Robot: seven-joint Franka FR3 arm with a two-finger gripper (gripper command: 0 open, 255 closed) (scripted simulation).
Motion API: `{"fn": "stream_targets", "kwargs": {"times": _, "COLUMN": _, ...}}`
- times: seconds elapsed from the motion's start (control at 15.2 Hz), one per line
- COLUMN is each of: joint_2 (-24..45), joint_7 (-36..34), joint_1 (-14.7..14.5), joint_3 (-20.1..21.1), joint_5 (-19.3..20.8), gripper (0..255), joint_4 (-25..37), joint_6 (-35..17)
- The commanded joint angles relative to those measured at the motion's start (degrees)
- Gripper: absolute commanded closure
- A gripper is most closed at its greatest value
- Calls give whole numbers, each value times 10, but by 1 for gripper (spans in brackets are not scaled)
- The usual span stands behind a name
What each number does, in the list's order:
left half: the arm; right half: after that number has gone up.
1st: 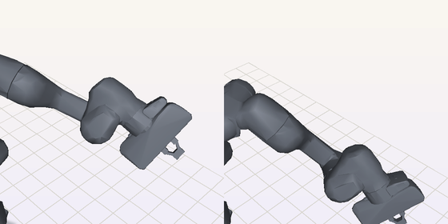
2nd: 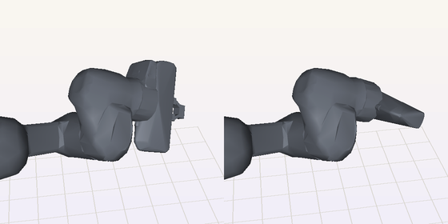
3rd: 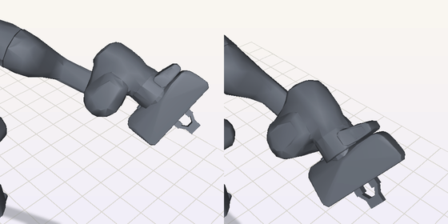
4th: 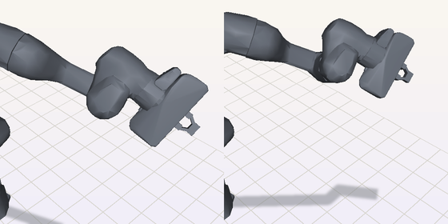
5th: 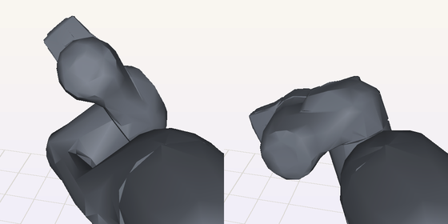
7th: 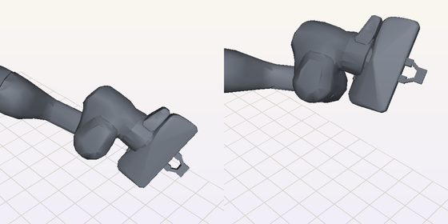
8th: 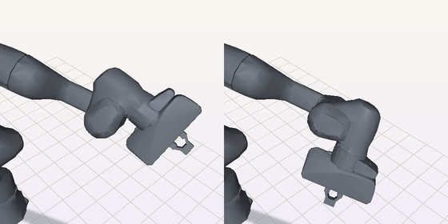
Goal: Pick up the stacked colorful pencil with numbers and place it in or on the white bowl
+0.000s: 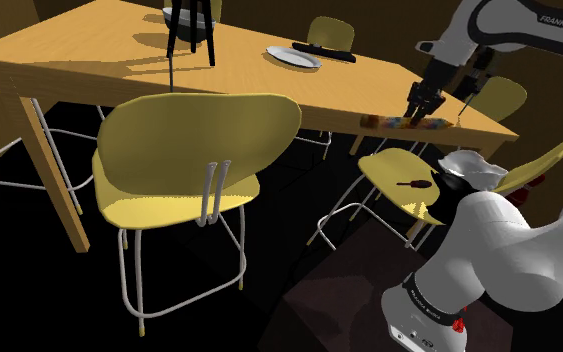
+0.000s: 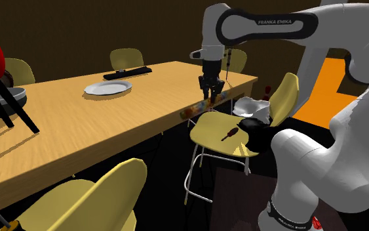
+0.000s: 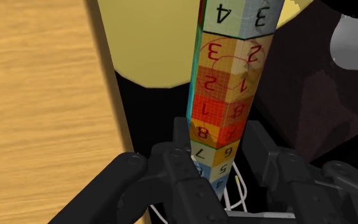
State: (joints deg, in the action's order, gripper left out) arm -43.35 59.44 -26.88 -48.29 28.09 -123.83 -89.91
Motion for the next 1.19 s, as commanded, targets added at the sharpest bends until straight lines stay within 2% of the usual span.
{"fn": "stream_targets", "kwargs": {"times": 0.0, "joint_2": 0, "joint_7": 1, "joint_1": 0, "joint_3": 4, "joint_5": -2, "gripper": 255, "joint_4": 8, "joint_6": 8}}
{"fn": "stream_targets", "kwargs": {"times": 0.59, "joint_2": -72, "joint_7": 101, "joint_1": 73, "joint_3": -29, "joint_5": 65, "gripper": 255, "joint_4": 16, "joint_6": 59}}
{"fn": "stream_targets", "kwargs": {"times": 1.12, "joint_2": -104, "joint_7": 206, "joint_1": 111, "joint_3": -80, "joint_5": 124, "gripper": 255, "joint_4": 65, "joint_6": 95}}
